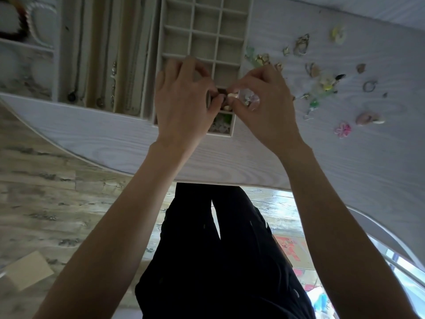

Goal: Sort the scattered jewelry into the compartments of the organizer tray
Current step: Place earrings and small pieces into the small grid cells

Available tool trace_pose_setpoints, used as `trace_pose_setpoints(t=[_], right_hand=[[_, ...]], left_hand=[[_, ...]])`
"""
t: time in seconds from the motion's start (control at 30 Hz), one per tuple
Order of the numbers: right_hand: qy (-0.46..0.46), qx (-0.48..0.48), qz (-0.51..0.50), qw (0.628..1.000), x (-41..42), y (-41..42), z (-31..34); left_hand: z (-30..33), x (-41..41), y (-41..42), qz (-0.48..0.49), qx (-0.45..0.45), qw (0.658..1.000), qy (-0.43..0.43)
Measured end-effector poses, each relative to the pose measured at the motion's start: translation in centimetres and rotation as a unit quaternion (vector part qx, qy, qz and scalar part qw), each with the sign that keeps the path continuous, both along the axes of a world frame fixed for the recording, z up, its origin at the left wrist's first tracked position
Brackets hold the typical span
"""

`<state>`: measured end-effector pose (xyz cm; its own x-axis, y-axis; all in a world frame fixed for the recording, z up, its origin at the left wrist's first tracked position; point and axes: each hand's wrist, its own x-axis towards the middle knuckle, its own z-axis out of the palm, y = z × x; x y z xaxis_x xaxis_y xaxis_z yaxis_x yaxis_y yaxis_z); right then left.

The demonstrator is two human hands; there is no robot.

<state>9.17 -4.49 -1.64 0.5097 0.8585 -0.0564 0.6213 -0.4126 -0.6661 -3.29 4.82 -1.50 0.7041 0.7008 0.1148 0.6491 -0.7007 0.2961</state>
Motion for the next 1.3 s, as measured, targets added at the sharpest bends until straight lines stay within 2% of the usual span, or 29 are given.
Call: trace_pose_setpoints(t=[0.2,0.4,0.5,0.67,0.87,1.0,1.17,1.3], right_hand=[[-0.074,0.003,0.01,0.997,-0.4,0.0,-0.1],[-0.151,0.0,0.024,0.988,-0.3,0.2,0.4],[-0.181,-0.003,0.039,0.983,-0.5,0.2,0.6],[-0.202,-0.02,0.087,0.975,-0.7,0.6,0.8],[-0.238,-0.036,0.076,0.968,-1.0,0.4,0.8],[-0.228,-0.04,0.068,0.97,-1.4,0.3,0.6],[-0.128,-0.017,0.03,0.991,-1.4,0.2,0.1],[-0.155,-0.011,0.025,0.988,-1.2,-0.5,0.1]], left_hand=[[-0.2,0.3,-0.3,0.033,-0.004,0.999,0.001],[-0.7,0.2,-0.1,0.058,-0.099,0.992,-0.052],[-0.6,0.1,-0.3,0.065,-0.116,0.989,-0.066],[-0.4,-0.1,-0.6,0.081,-0.137,0.985,-0.068],[-0.4,0.3,0.2,0.052,-0.131,0.989,-0.045],[-0.6,0.1,0.2,0.052,-0.141,0.987,-0.048],[-0.4,0.3,0.2,0.055,-0.128,0.989,-0.045],[-0.3,0.6,-0.1,0.06,-0.114,0.991,-0.043]])
